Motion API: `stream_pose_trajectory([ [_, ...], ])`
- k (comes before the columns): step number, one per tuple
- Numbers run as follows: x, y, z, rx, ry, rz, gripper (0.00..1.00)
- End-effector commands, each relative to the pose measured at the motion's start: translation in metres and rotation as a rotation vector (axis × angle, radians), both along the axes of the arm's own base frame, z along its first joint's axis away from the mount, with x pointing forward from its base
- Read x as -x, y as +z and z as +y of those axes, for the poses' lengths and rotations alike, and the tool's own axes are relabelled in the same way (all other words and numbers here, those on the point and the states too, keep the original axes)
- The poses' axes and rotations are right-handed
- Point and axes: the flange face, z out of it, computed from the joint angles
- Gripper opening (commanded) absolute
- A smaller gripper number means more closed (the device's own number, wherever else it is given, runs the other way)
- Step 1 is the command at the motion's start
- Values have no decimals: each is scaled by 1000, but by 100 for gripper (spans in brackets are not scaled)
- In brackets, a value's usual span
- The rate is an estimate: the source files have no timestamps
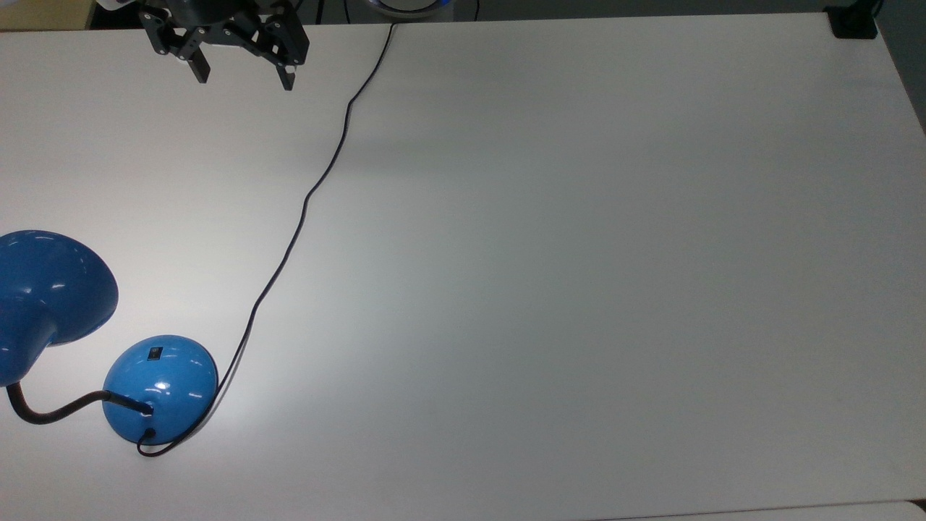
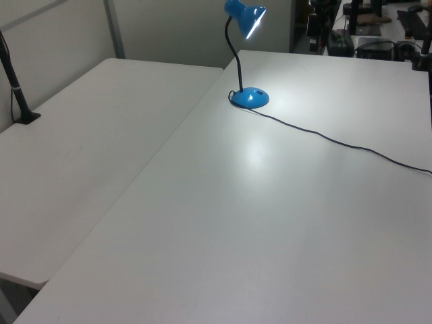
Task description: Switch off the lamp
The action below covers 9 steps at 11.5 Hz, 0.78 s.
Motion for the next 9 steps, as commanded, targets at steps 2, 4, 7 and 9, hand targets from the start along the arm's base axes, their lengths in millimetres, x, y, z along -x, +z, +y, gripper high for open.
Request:
stream_pose_trajectory([
  [2,4,-1,-6,14,13,22,100],
  [4,5,-1,-8,14,29,22,100],
  [7,6,-1,-14,7,91,19,100],
  [9,7,-1,-19,4,97,18,85],
])
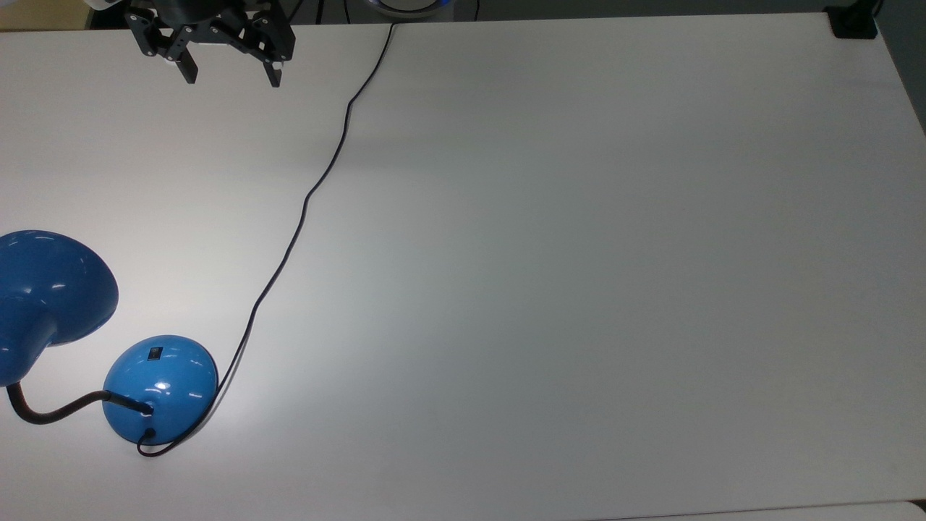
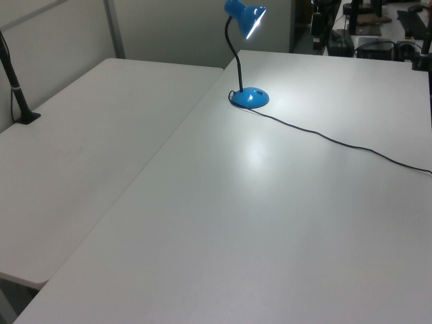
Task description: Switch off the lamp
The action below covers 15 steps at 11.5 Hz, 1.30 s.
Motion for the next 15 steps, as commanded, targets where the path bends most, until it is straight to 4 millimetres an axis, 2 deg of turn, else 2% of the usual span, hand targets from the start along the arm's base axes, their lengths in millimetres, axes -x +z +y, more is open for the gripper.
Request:
stream_pose_trajectory([
  [1,6,1,-8,-1,64,13,69],
  [2,7,1,-12,-6,125,13,25],
  [3,8,1,-17,-14,146,9,1],
  [5,8,0,-20,-27,176,7,0],
  [7,3,-14,-24,-30,171,28,0],
  [9,-11,-23,-34,-25,158,5,0],
  [12,-49,-60,-60,8,140,-146,0],
  [15,-84,-120,-83,35,153,-273,0],
])
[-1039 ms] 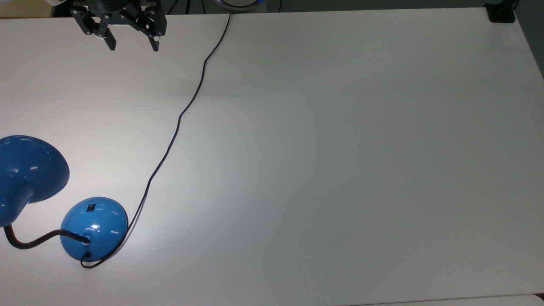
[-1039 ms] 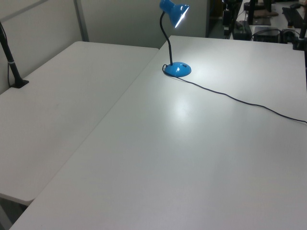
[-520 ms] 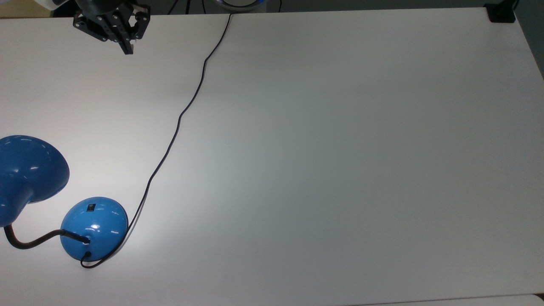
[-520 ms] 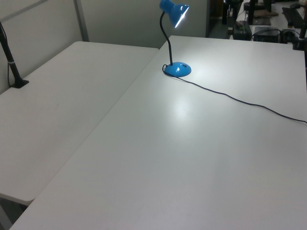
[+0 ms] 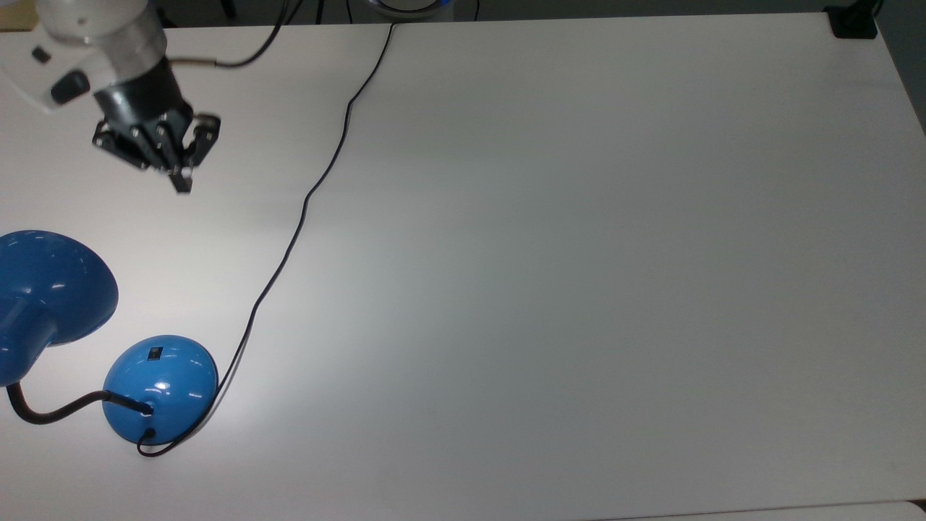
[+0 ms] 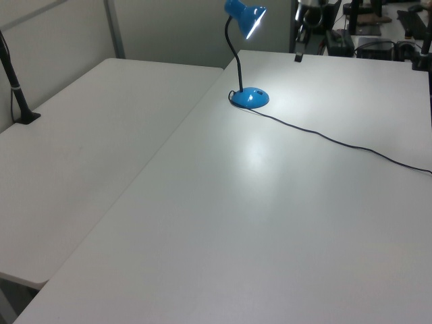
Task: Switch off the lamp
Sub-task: 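Move the gripper down toward the blue lamp's dome base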
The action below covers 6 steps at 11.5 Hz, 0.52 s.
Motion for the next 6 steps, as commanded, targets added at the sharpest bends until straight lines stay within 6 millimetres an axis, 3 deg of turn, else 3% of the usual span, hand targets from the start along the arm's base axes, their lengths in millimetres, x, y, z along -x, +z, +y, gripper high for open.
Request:
stream_pose_trajectory([
  [1,-32,-49,-20,21,32,-110,0],
  [3,-48,-84,-29,67,12,-182,0],
  [6,-60,-115,-34,104,-5,-254,0],
])
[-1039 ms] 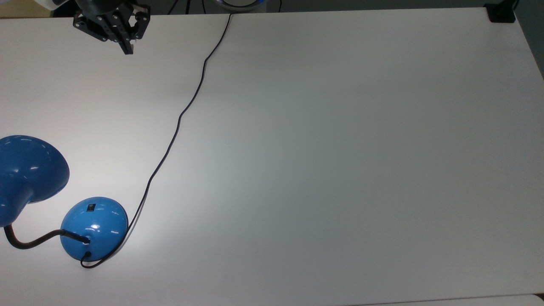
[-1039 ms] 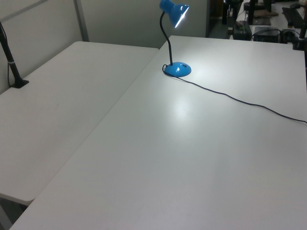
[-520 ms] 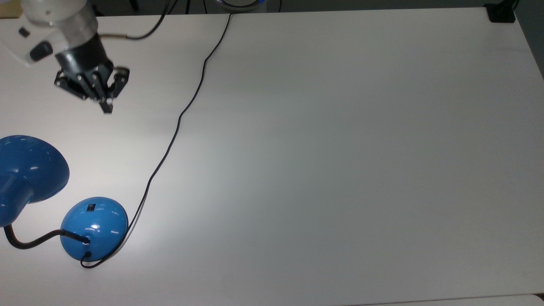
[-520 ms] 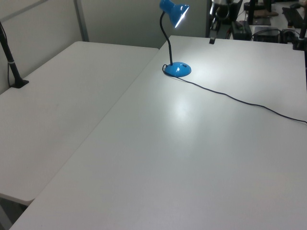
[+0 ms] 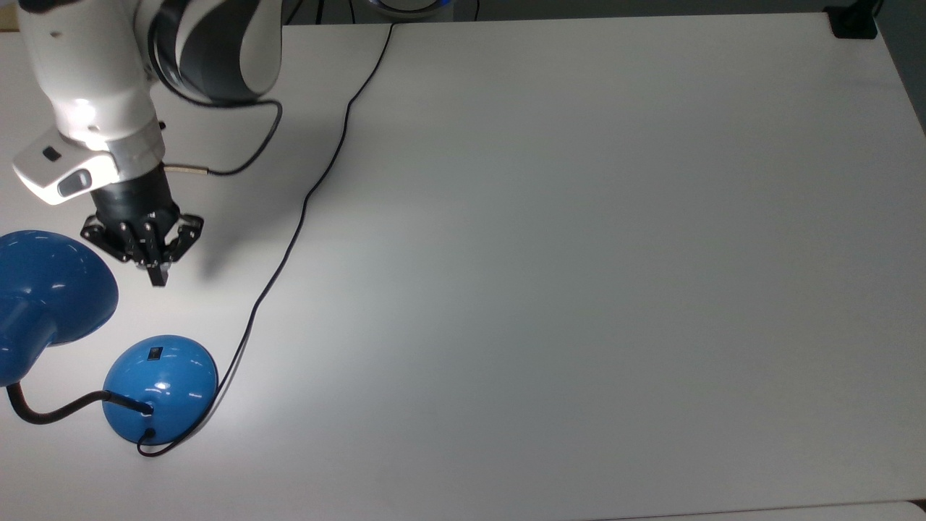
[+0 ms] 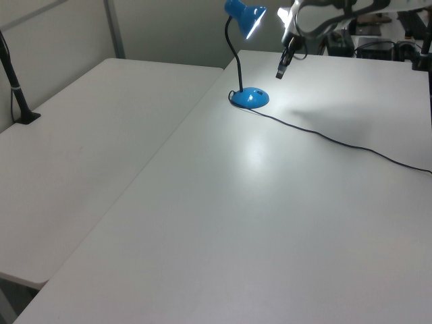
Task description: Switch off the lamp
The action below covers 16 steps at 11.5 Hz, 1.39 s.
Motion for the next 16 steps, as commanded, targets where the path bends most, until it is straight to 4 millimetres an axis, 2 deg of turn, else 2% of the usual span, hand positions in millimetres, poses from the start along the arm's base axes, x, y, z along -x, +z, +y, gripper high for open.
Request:
stream_pose_trajectory([
  [1,-16,-30,-6,27,2,-74,0],
  [7,-42,-54,-9,47,7,-100,0],
  [10,-45,-53,-7,54,10,-121,0],
  [16,-49,-76,-6,69,10,-136,0],
])
